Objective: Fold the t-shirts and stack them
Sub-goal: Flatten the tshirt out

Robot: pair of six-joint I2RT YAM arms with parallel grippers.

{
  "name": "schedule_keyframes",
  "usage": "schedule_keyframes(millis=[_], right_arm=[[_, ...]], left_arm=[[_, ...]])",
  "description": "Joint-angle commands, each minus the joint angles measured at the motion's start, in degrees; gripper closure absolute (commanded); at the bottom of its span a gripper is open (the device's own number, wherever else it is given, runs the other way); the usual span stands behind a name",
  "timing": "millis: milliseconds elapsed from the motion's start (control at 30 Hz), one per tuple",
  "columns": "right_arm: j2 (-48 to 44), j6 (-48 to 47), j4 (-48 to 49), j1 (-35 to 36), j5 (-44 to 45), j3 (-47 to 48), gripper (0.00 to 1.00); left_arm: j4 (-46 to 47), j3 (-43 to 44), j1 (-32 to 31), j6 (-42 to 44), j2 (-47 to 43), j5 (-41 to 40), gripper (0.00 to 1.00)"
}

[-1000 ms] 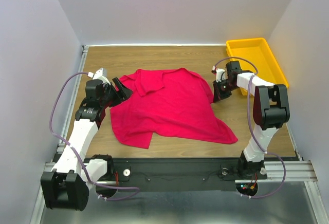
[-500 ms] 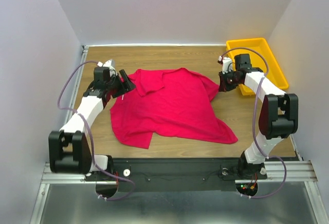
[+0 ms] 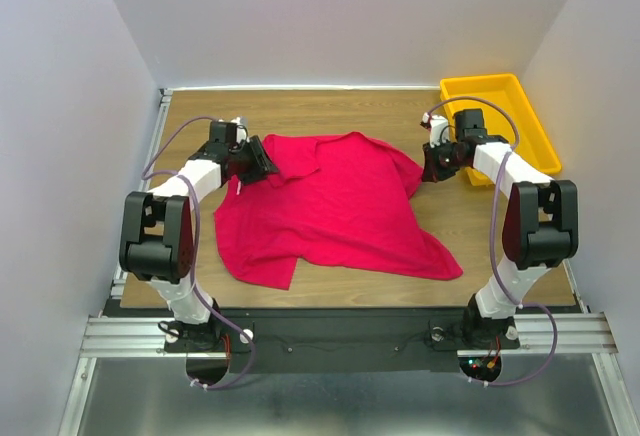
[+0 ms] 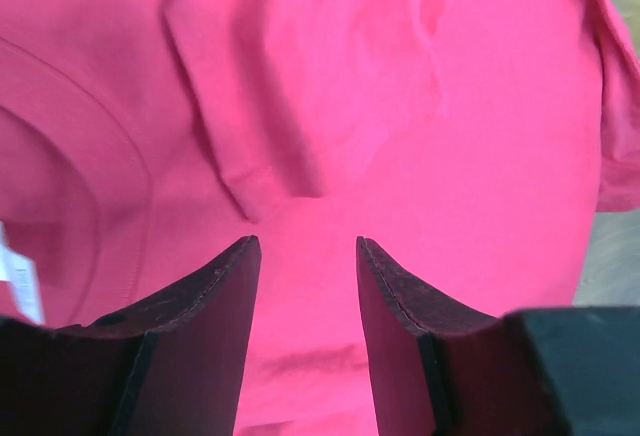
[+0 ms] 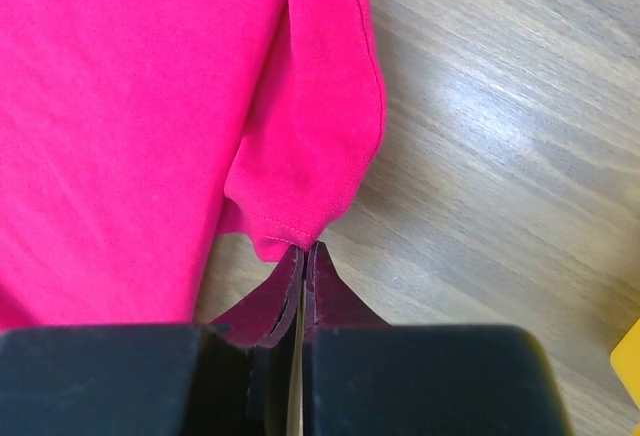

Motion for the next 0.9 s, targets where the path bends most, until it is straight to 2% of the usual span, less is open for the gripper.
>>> schedule_keyframes(millis=[0, 533, 867], right_arm=[[0.12, -0.27, 2.4, -0.31, -1.24, 0.17, 0.99], [0.48, -0.09, 2.67, -0.4, -1.42, 0.08, 0.99], [0.39, -0.09, 2.66, -0.4, -1.42, -0.27, 1.0]], left_arm=[[2.36, -0.13, -0.93, -3.47, 1.13, -1.19, 0.46], [0.6, 2.24, -3.13, -3.74, 6.58, -6.99, 0.47], [0.69, 4.97, -3.3, -3.91, 9.48, -7.52, 0.62]])
